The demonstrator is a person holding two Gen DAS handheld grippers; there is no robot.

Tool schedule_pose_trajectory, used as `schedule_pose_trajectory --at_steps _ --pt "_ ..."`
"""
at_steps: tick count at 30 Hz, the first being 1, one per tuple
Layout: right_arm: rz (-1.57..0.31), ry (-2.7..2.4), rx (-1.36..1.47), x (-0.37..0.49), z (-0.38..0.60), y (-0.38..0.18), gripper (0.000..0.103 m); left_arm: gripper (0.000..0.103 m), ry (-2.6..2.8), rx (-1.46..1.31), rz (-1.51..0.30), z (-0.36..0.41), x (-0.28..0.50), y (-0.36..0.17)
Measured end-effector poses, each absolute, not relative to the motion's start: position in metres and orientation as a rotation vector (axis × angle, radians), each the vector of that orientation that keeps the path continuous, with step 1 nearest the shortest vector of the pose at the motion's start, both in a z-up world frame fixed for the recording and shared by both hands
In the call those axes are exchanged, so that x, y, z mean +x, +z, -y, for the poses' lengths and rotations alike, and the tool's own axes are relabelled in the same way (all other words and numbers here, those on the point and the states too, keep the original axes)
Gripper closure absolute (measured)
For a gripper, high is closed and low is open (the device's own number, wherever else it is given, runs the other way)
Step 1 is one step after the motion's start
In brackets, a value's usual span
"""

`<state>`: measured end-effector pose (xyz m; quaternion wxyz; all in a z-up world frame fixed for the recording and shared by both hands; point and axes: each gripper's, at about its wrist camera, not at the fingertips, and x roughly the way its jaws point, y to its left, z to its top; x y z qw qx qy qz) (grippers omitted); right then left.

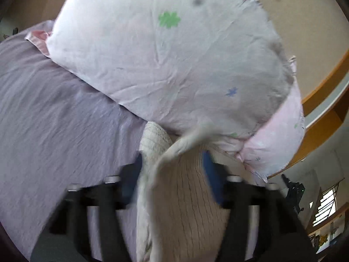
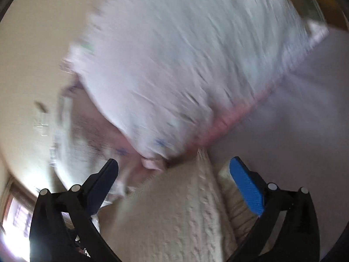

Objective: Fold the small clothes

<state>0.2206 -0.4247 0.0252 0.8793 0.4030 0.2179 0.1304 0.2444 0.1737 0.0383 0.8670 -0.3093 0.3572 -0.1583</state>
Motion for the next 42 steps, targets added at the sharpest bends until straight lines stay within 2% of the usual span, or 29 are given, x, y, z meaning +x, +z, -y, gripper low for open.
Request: schedule_pose_trajectory --at_steps 3,10,13,15,18,21,26,30,32,35,37,39,40,42 --pt "-0.421 0.294 0.817 0.214 0.426 0.028 0.001 0.035 -0.339 -0.589 -0.804 -0.17 0.234 0.038" --pt "-0.482 0.316 0.817 0.22 0.423 0.019 0.001 0.037 -0.335 -0.536 -0.956 -0.147 0.241 0.01" --pt "-0.463 0.331 0.823 0.217 0.424 0.019 0.001 0.055 -0.337 -0.591 -0.966 -0.149 0.243 0.001" --pt "-0.463 0.342 0.838 0.22 0.424 0.018 0.001 0.082 -0.345 -0.727 -0.998 -0.152 0.248 -0.014" --pt "-0.465 0.362 0.863 0.22 0.43 0.018 0.001 0.086 -0.384 -0.958 -0.995 -0.167 0.249 -0.031" --pt "-0.45 0.379 0.881 0.219 0.436 0.022 0.001 0.088 -0.511 -1.158 -0.909 -0.168 0.242 -0.025" --pt "-0.394 0.393 0.906 0.209 0.454 0.035 0.001 0.088 -0.74 -1.121 -0.781 -0.094 0.244 0.043" --pt "-0.353 0.349 0.895 0.197 0.474 0.046 0.001 0.088 -0.941 -1.053 -0.802 0.006 0.261 0.072" --pt "-0.351 0.317 0.872 0.195 0.485 0.048 0.001 0.088 -1.019 -1.028 -0.857 0.063 0.273 0.069" --pt "-0.392 0.282 0.849 0.198 0.496 0.043 0.001 0.082 -1.046 -0.902 -1.017 0.161 0.292 0.047" --pt "-0.448 0.263 0.849 0.203 0.502 0.037 0.001 0.081 -1.076 -0.911 -1.05 0.18 0.293 0.038" --pt "-0.515 0.277 0.866 0.209 0.508 0.03 0.001 0.08 -1.137 -0.923 -0.985 0.173 0.288 0.046" --pt "-0.542 0.289 0.878 0.213 0.507 0.028 0.001 0.076 -1.119 -0.895 -0.931 0.159 0.282 0.054" --pt "-0.613 0.317 0.885 0.22 0.504 0.022 0.001 0.048 -1.024 -0.812 -0.844 0.124 0.274 0.067"
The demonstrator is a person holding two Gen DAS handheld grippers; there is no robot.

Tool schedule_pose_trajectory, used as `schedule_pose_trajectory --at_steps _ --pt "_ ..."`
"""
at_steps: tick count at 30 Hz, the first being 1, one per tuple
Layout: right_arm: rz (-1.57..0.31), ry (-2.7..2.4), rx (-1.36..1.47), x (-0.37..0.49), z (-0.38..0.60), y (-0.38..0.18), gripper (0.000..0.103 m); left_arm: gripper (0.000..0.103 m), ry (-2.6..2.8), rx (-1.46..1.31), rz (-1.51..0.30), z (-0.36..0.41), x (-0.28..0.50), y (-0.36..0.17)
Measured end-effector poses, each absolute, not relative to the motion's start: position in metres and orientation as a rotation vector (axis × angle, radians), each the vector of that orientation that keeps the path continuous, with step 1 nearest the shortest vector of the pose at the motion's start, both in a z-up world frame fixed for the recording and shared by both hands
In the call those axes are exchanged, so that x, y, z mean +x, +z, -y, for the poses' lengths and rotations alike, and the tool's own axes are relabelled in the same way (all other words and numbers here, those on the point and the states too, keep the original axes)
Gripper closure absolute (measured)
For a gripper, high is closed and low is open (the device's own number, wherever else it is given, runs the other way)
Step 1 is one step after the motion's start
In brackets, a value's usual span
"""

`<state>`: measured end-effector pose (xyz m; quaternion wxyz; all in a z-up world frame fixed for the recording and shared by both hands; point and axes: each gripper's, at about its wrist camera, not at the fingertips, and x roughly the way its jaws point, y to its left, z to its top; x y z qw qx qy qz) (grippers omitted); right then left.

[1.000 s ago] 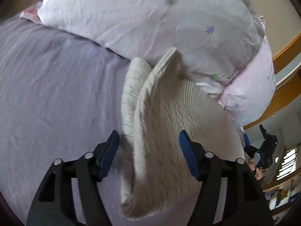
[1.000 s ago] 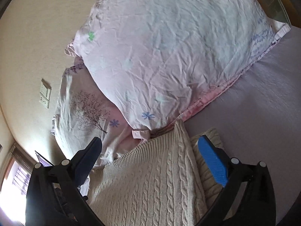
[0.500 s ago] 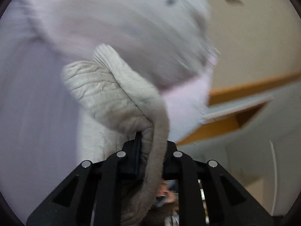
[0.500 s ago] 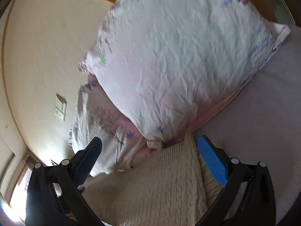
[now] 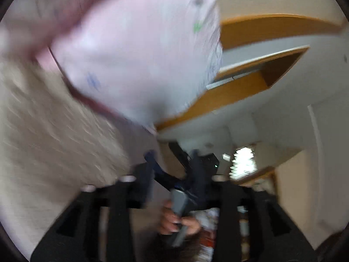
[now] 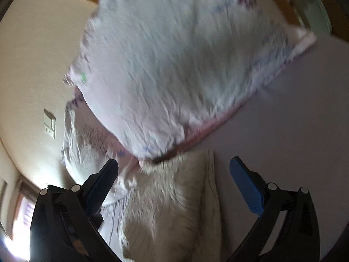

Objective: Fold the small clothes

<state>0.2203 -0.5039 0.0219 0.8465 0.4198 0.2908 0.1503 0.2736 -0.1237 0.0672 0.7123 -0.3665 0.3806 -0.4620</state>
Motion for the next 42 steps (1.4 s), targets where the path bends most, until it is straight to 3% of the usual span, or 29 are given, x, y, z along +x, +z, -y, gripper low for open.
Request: schedule_pose_trajectory --at_steps 6,8,12,16,20,21,23,24,25,27,29,31,36,38,40,42 --pt "-0.88 0.329 0.761 0.246 0.464 -0.002 0.001 0.04 -0.657 -0.492 -0.926 0.069 0.251 0.045" --pt "-0.911 0.337 0.732 0.249 0.457 -0.006 0.001 0.039 -0.628 -0.47 -1.004 0.063 0.252 0.026" --pt "-0.921 0.343 0.702 0.248 0.45 -0.011 0.001 0.03 -0.613 -0.414 -0.972 0.061 0.242 0.022" --pt "-0.923 0.378 0.701 0.247 0.445 -0.015 0.015 0.03 -0.469 -0.348 -0.961 0.093 0.263 0.022" --pt "-0.925 0.373 0.675 0.249 0.439 -0.014 0.015 0.03 -0.484 -0.399 -0.996 0.094 0.268 0.006" --pt "-0.922 0.372 0.663 0.25 0.436 -0.013 0.018 0.03 -0.5 -0.415 -1.009 0.093 0.27 0.003" --pt "-0.922 0.373 0.65 0.249 0.434 -0.015 0.038 0.03 -0.53 -0.443 -1.031 0.095 0.273 -0.003" --pt "-0.93 0.404 0.675 0.251 0.434 -0.019 0.057 0.031 -0.542 -0.468 -1.043 0.096 0.275 -0.007" --pt "-0.934 0.441 0.718 0.252 0.435 -0.023 0.061 0.034 -0.547 -0.483 -1.044 0.096 0.276 -0.008" --pt "-0.906 0.468 0.739 0.25 0.435 -0.021 0.064 0.057 -0.581 -0.542 -1.046 0.087 0.276 -0.012" --pt "-0.857 0.527 0.766 0.247 0.432 -0.015 0.066 0.067 -0.641 -0.594 -1.031 0.071 0.27 -0.007" --pt "-0.801 0.638 0.782 0.242 0.42 -0.005 0.068 0.069 -0.691 -0.597 -0.992 0.051 0.259 0.006" --pt "-0.881 0.785 0.623 0.246 0.345 -0.002 0.067 0.065 -0.552 -0.426 -0.804 -0.016 0.219 0.043" --pt "-0.951 0.713 0.519 0.25 0.327 -0.006 0.059 0.066 -0.414 -0.344 -0.792 -0.036 0.209 0.043" --pt "-0.898 0.581 0.485 0.246 0.335 0.001 0.036 0.067 -0.368 -0.332 -0.74 -0.051 0.193 0.046" --pt "-0.803 0.555 0.525 0.239 0.347 0.012 0.035 0.061 -0.387 -0.336 -0.695 -0.056 0.177 0.053"
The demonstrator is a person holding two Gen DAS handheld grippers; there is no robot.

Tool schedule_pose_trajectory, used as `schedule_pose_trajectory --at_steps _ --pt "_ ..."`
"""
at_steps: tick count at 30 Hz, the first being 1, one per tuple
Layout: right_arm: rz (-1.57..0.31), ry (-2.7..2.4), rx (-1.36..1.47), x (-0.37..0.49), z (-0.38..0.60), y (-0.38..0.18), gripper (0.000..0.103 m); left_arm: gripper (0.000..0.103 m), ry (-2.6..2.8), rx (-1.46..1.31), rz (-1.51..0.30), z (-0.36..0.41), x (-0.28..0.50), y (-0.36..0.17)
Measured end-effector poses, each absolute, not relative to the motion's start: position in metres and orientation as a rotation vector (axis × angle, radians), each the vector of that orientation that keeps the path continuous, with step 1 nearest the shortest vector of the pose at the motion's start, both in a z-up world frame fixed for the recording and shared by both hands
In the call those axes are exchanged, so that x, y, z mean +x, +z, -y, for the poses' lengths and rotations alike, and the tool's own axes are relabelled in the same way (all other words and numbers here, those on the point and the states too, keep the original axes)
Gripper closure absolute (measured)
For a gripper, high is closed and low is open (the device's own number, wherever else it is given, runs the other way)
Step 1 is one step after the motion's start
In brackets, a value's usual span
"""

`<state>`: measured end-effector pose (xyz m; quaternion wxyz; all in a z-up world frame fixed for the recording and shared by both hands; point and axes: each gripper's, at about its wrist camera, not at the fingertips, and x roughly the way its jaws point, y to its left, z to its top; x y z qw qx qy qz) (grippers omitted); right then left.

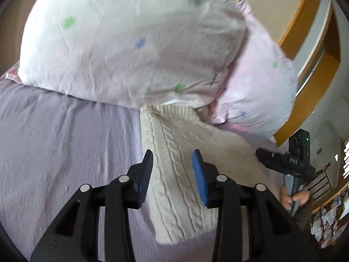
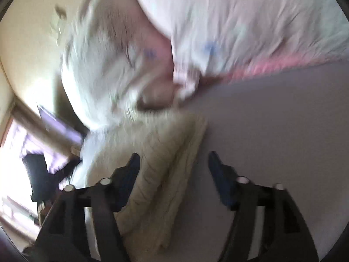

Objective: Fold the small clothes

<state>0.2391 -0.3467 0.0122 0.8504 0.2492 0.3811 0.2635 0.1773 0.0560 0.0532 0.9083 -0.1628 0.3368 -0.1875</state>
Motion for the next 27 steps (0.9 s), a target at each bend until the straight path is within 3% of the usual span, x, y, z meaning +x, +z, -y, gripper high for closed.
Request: schedule_pose_trajectory --at_steps 3,5,6,14,17,18,19,21,23,27 --pt "-0.751 0.58 0.531 0.237 0.34 0.019 0.036 0.05 -0.457 -0.301 -0.652 -0.041 0.161 0.061" --pt "-0.799 0.579 0.482 0.244 0.321 0.013 0.07 0.048 -0.498 -0.261 -0.659 -0.027 0.154 0.061" --pt "-0.828 0.572 0.439 0.247 0.307 0.006 0.094 0.047 -0.52 -0.241 -0.666 -0.016 0.154 0.059" --pt "-0.783 0.315 0.28 0.254 0.302 0.002 0.094 0.047 -0.546 -0.221 -0.717 0.004 0.158 0.046" --pt "-0.754 0.327 0.283 0.237 0.302 0.013 0.082 0.041 -0.532 -0.224 -0.708 -0.007 0.149 0.049" --pt "-0.72 0.348 0.3 0.223 0.309 0.024 0.061 0.035 -0.519 -0.224 -0.709 -0.014 0.143 0.05" --pt "-0.686 0.38 0.312 0.209 0.311 0.031 0.031 0.033 -0.51 -0.219 -0.716 -0.018 0.137 0.049" --pt "-0.624 0.423 0.296 0.172 0.309 0.045 0.004 0.017 -0.454 -0.189 -0.747 -0.025 0.122 0.044" --pt "-0.615 0.425 0.247 0.14 0.301 0.05 0.002 0.008 -0.388 -0.161 -0.772 -0.026 0.112 0.038" --pt "-0.703 0.254 0.154 0.102 0.284 0.036 0.001 0.002 -0.265 -0.078 -0.828 -0.018 0.1 0.022"
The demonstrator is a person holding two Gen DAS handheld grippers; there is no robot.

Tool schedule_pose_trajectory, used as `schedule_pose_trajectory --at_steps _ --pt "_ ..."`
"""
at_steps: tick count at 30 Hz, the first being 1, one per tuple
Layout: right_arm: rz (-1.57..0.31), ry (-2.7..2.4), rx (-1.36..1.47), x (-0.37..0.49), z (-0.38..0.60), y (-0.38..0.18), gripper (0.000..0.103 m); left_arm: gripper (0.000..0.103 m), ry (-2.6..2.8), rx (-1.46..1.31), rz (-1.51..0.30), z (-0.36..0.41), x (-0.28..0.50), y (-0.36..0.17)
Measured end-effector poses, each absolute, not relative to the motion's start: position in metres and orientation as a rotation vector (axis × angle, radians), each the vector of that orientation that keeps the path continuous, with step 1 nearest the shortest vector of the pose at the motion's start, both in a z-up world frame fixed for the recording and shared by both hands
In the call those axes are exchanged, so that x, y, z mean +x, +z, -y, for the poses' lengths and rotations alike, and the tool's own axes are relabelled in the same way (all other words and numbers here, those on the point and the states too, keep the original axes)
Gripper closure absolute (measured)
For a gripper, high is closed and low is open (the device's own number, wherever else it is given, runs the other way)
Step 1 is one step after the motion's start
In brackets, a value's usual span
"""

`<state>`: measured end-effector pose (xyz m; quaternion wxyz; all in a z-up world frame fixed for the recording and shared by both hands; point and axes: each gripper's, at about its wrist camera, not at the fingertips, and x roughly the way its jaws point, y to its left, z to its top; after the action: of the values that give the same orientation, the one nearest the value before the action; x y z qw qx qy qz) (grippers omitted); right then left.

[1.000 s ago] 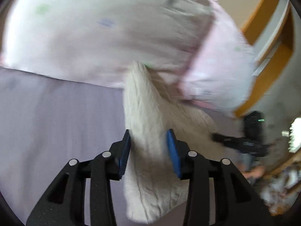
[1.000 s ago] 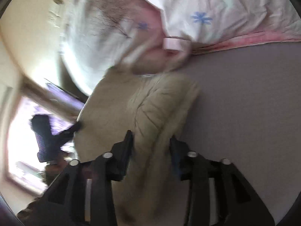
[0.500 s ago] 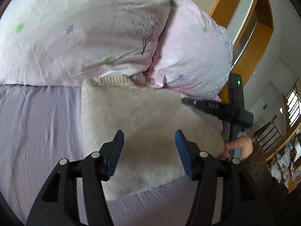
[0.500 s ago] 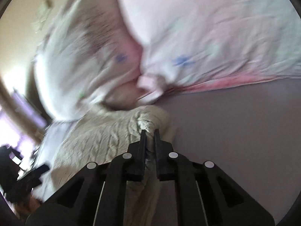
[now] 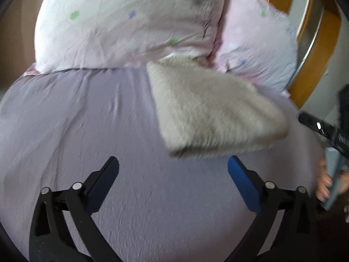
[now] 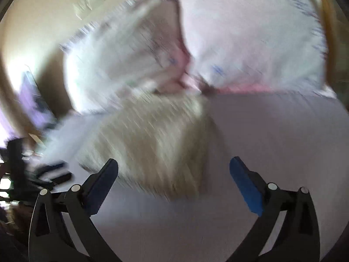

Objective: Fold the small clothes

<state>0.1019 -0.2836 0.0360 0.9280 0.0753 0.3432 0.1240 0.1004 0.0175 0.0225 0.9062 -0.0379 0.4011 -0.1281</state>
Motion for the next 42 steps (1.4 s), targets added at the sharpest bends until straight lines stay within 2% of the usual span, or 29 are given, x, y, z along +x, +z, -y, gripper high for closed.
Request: schedule_pose_trajectory --at_steps 6,14,42 --pt "-0.804 0.147 0.017 0.093 0.242 -0.003 0.001 0.002 -0.193 0.022 -0.891 -0.002 0.111 0.004" --pt "-0.857 0.117 0.013 0.104 0.217 -0.023 0.001 0.002 -0.198 0.075 -0.935 0.007 0.113 -0.014" --pt "-0.884 0.103 -0.015 0.104 0.214 -0.028 0.001 0.002 -0.183 0.107 -0.926 0.011 0.111 -0.018"
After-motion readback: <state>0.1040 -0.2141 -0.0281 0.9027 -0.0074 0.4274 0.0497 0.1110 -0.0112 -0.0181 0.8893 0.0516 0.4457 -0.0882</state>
